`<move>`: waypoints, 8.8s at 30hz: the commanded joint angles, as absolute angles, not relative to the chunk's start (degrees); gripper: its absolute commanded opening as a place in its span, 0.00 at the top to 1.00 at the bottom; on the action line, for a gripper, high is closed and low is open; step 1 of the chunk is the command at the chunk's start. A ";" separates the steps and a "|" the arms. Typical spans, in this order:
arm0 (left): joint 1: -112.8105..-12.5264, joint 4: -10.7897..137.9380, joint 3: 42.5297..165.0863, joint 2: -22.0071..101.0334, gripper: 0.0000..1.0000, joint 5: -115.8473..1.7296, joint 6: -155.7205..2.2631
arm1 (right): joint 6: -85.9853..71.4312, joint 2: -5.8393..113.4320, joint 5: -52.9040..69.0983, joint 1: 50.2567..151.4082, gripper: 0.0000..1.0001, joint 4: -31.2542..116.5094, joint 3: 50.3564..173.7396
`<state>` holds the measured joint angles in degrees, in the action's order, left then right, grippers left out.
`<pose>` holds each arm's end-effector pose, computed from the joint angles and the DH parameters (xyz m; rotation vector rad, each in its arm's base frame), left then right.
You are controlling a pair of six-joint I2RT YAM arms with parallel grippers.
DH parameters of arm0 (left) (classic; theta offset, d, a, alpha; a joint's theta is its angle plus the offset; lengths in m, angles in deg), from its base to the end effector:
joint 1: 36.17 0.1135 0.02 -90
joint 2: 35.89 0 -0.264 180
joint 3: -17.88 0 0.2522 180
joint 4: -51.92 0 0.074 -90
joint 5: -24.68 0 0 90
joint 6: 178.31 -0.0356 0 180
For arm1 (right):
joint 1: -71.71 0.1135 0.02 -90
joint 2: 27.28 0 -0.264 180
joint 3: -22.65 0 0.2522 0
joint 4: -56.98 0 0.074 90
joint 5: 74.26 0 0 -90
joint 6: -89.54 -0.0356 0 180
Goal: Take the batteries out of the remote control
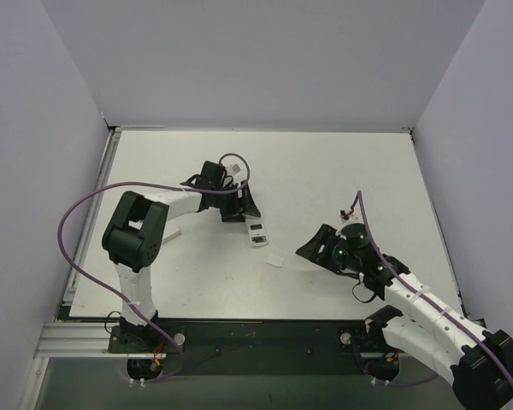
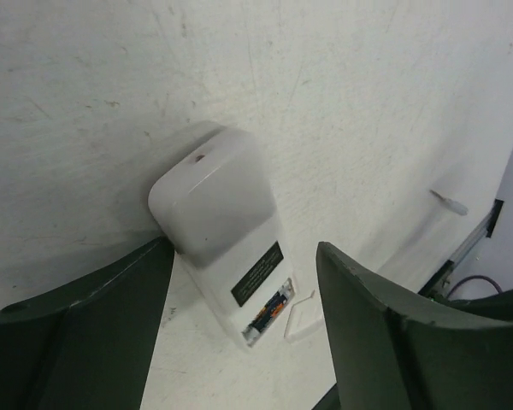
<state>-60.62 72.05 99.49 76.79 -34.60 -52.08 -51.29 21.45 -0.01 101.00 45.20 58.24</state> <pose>0.3597 -0.1835 0.1454 -0.0167 2.6249 -1.0842 0.1607 0.1012 0.2090 0.2184 2.1780 1.1262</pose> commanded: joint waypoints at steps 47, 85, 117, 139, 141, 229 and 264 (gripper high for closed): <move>-28.61 117.98 91.14 53.93 0.20 -81.49 -0.86 | -46.87 17.10 3.70 100.71 0.49 37.60 62.52; -28.34 99.98 81.48 51.92 1.00 -63.06 -17.27 | -46.69 15.96 3.70 100.71 0.49 36.72 62.69; -60.07 -29.42 69.26 63.95 1.00 -12.58 2.92 | -58.82 31.68 -23.63 102.64 0.41 77.23 65.68; -61.66 -25.04 72.60 58.77 0.56 -13.38 0.47 | -58.13 30.82 -19.60 108.53 1.00 78.75 66.55; -61.66 -18.92 72.33 56.23 0.48 -13.55 -3.39 | -54.61 29.76 -17.59 109.06 1.00 73.32 67.70; -74.75 35.27 72.33 42.42 0.67 -32.18 -23.71 | -29.11 36.35 47.38 136.83 1.00 38.91 91.26; -73.00 57.06 82.70 37.05 0.31 -46.07 -31.18 | -31.40 34.24 45.88 134.99 1.00 41.21 85.72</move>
<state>-73.12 53.30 78.99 37.27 -43.43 -28.87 -30.46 34.69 43.18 135.41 39.19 84.86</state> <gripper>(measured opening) 0.681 0.296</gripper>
